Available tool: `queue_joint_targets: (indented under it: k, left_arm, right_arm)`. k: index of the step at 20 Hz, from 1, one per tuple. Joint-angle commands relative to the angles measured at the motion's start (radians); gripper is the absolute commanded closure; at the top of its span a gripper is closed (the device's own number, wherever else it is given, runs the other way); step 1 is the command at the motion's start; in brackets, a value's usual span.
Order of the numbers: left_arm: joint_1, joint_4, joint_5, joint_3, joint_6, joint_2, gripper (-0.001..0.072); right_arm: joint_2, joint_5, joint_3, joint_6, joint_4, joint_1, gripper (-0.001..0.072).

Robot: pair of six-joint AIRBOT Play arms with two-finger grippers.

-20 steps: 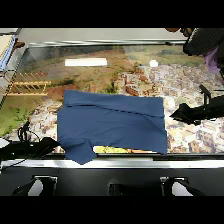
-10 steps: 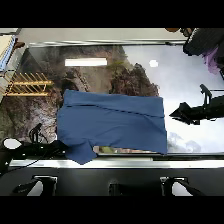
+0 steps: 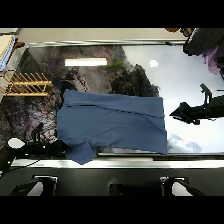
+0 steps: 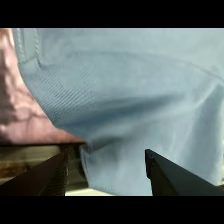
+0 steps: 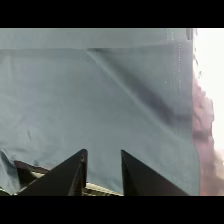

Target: Fold the clothes and pants, and hang the long-sleeved shirts on hangers.

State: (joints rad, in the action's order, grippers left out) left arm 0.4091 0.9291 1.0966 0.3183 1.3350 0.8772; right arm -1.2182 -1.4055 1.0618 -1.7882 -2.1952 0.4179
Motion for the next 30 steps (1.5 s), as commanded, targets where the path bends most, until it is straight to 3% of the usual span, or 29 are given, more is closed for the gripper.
queue_joint_targets:
  k: [1,9,10,11,15,16,19,21,24,26,30]
  left_arm:
    - [-0.002,0.001,-0.033,0.000,0.000,0.021,0.0203]
    - [-0.055,-0.061,-0.065,0.000,-0.019,0.087,0.0208]
    - [-0.072,-0.061,-0.065,0.000,-0.019,0.087,0.0250]
    - [-0.081,-0.061,-0.062,0.000,-0.019,0.088,0.0378]
    - [-0.080,-0.057,-0.040,0.000,-0.019,0.087,0.0484]
    - [-0.080,-0.057,-0.032,0.000,-0.026,0.087,0.0584]
    - [-0.080,-0.046,-0.021,0.000,-0.035,0.087,0.0690]
    - [-0.080,-0.035,-0.021,0.000,-0.035,0.087,0.0690]
    - [-0.080,-0.035,-0.021,0.000,-0.035,0.087,0.0690]
    - [-0.080,-0.035,-0.021,0.000,-0.038,0.087,0.0690]
    - [-0.080,-0.035,-0.021,0.000,-0.037,0.087,0.0690]
  right_arm:
    - [0.000,0.006,0.000,0.000,0.000,0.000,0.0441]
    - [0.001,-0.012,0.000,-0.004,0.001,0.001,0.0442]
    - [0.001,-0.027,0.000,-0.007,0.003,0.001,0.0442]
    - [0.001,-0.037,0.000,-0.008,0.010,0.001,0.0442]
    - [0.001,-0.035,0.000,-0.005,0.067,0.004,0.0471]
    - [0.001,-0.023,0.000,0.004,0.080,0.003,0.0471]
    - [-0.001,-0.006,-0.001,0.056,0.160,0.004,0.0472]
    - [-0.003,0.009,-0.024,0.104,0.249,0.011,0.0472]
    - [-0.007,-0.006,-0.125,0.102,0.253,0.072,0.0463]
    - [-0.008,0.000,-0.199,0.087,0.249,0.097,0.0333]
    - [-0.008,0.042,-0.332,0.060,0.196,0.096,0.0333]
